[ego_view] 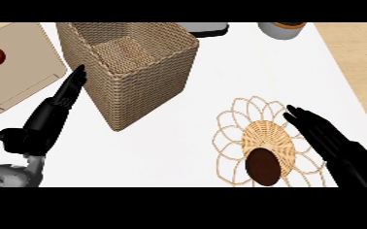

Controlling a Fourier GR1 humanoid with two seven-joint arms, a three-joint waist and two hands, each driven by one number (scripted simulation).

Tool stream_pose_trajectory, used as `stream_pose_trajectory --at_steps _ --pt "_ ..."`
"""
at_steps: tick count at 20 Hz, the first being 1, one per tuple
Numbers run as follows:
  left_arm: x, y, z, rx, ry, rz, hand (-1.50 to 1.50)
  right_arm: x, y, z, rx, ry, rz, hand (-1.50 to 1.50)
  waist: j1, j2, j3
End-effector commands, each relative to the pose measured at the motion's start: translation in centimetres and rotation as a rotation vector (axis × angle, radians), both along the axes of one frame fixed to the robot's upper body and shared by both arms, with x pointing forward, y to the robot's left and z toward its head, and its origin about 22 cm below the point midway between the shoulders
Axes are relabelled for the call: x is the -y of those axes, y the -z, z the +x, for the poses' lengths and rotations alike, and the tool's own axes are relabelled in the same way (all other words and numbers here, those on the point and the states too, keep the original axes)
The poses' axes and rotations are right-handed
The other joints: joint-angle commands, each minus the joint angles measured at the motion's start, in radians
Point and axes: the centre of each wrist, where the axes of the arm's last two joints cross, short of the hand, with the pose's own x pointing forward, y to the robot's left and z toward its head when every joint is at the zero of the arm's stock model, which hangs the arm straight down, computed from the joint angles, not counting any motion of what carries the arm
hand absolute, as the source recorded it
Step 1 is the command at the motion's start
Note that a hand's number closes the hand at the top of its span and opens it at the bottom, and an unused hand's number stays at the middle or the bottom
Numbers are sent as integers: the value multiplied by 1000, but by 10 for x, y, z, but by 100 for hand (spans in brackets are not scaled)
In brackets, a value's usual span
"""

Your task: Pick the cupcake from the placemat and place it in the basket

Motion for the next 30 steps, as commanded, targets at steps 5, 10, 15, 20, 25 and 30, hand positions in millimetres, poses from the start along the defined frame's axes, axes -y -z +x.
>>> stream_pose_trajectory --at_steps 5,10,15,20,25,30 --pt "3 -6 3 9 43 -9 0 -7 -75 -37 -312 -29 -242 -150 21 8 4" --pt "15 -15 9 26 46 -15 0 -6 -101 -50 -357 -10 -231 -150 25 8 8" --pt "27 2 9 -9 65 -29 0 13 -101 -48 -328 24 -180 -150 22 8 9" --pt "3 1 14 24 42 -25 0 20 -94 -56 -321 42 -126 -150 24 8 9" --pt "22 3 16 26 66 -24 0 7 -60 -35 -314 41 -39 -150 39 11 9" --pt "39 -9 15 19 75 -39 0 11 -1 -17 -296 46 -34 -150 45 11 11"
